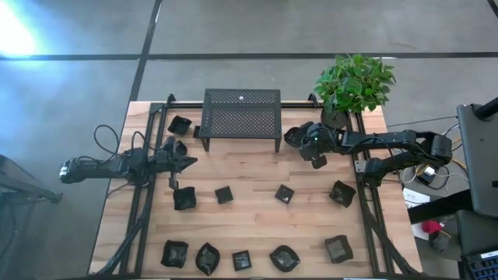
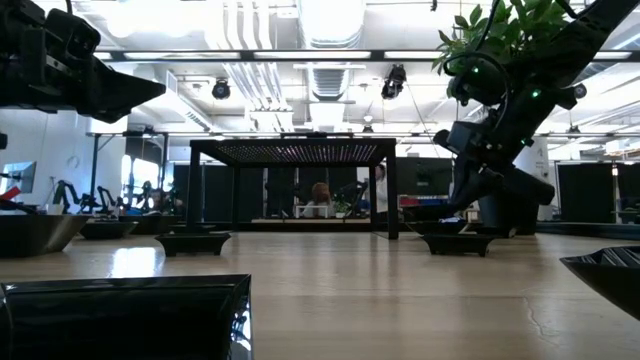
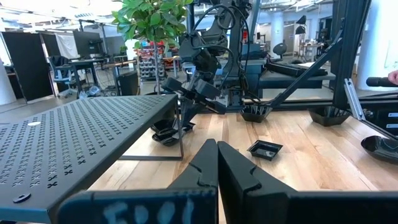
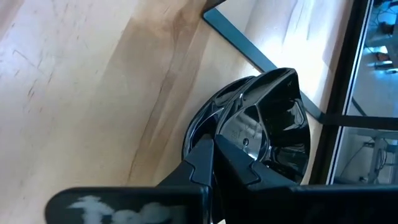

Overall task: Pick & Place Mini shaped plates
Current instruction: Stack the black leaf shaped plate on top of the other black leaf shaped plate

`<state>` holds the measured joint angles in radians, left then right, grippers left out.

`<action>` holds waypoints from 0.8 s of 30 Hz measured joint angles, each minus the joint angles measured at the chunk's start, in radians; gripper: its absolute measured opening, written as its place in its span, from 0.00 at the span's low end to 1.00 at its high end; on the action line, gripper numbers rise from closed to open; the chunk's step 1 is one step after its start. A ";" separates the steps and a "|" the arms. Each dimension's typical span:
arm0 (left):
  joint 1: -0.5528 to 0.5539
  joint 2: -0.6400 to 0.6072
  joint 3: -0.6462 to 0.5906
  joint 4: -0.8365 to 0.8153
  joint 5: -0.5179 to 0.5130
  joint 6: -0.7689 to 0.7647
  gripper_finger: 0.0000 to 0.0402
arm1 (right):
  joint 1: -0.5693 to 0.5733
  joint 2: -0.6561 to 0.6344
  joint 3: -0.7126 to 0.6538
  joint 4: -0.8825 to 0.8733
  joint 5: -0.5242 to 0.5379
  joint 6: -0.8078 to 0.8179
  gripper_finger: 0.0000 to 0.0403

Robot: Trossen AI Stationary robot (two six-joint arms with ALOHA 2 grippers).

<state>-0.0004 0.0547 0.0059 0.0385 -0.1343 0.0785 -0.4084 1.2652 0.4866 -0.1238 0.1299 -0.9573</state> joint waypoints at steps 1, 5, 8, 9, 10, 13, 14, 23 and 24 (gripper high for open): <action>0.000 0.000 0.000 0.000 0.000 0.000 0.00 | 0.000 0.000 0.000 0.000 0.000 0.004 0.02; 0.000 0.000 0.000 0.001 0.000 -0.001 0.00 | 0.000 0.000 0.000 0.008 0.000 0.064 0.02; 0.000 0.000 0.000 0.001 0.000 -0.002 0.00 | 0.000 0.000 0.000 0.008 0.000 0.060 0.02; 0.000 0.000 0.000 0.001 0.000 -0.002 0.00 | 0.000 0.000 0.000 0.008 0.000 0.060 0.02; 0.000 0.000 0.000 0.001 0.000 -0.002 0.00 | 0.000 0.000 0.000 0.008 0.000 0.060 0.02; 0.000 0.000 0.000 0.001 0.000 -0.002 0.00 | 0.000 0.000 0.000 0.009 0.000 0.060 0.02; 0.000 0.000 0.000 0.001 0.000 -0.002 0.00 | 0.000 0.000 0.000 0.010 0.000 0.060 0.02; 0.000 0.000 0.000 0.002 0.001 -0.003 0.00 | 0.000 0.000 0.000 0.022 0.001 0.083 0.02; 0.000 0.000 0.000 0.002 0.001 -0.003 0.00 | 0.000 0.000 0.000 0.031 0.001 0.089 0.02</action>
<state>-0.0003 0.0547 0.0059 0.0402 -0.1337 0.0756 -0.4084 1.2655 0.4866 -0.0927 0.1307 -0.8683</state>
